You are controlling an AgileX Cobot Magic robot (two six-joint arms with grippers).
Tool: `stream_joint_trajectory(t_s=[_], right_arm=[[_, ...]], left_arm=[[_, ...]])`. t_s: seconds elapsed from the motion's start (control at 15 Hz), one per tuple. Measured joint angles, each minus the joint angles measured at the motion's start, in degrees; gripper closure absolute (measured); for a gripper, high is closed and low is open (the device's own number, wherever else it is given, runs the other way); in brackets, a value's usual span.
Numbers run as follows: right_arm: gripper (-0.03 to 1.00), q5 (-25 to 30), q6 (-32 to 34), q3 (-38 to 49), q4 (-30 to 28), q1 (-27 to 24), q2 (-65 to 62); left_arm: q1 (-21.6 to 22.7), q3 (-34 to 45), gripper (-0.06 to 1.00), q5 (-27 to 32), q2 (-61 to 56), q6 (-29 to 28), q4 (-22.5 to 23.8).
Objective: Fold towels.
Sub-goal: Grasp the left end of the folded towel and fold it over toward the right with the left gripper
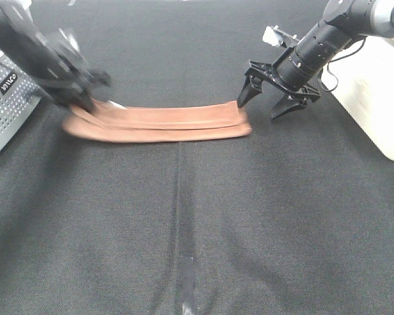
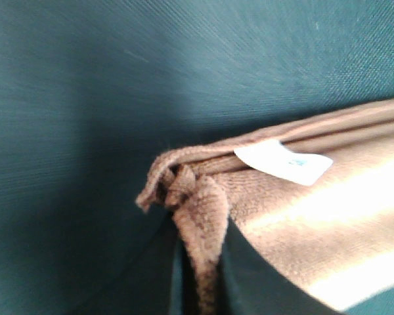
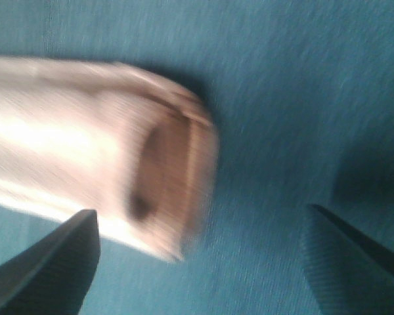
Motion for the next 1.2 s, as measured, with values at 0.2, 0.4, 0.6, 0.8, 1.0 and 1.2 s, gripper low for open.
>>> stream_joint_trajectory(t_s=[0.2, 0.4, 0.6, 0.8, 1.0, 1.2], right_arm=[[0.19, 2.18, 0.52, 0.00, 0.00, 0.00, 0.00], [0.19, 4.18, 1.66, 0.00, 0.00, 0.00, -0.06], [0.19, 5.39, 1.66, -0.06, -0.29, 0.00, -2.64], [0.19, 5.61, 1.66, -0.29, -0.52, 0.00, -4.93], [0.19, 5.90, 1.66, -0.29, -1.26, 0.00, -8.31], [0.19, 6.07, 2.64, -0.29, -1.32, 0.00, -9.28]], left_arm=[[-0.06, -0.57, 0.87, 3.50, -4.18, -3.32, 2.75], [-3.04, -2.01, 0.87, 4.53, -5.67, -4.93, -3.27], [-8.65, -2.06, 0.87, 0.80, -4.35, -5.96, -12.61], [-11.63, -2.06, 0.87, -4.13, -2.18, -6.76, -17.25], [-15.36, -2.06, 0.85, -12.26, 3.04, -6.99, -25.67], [-17.36, -2.06, 0.55, -15.41, 6.47, -6.99, -29.28]])
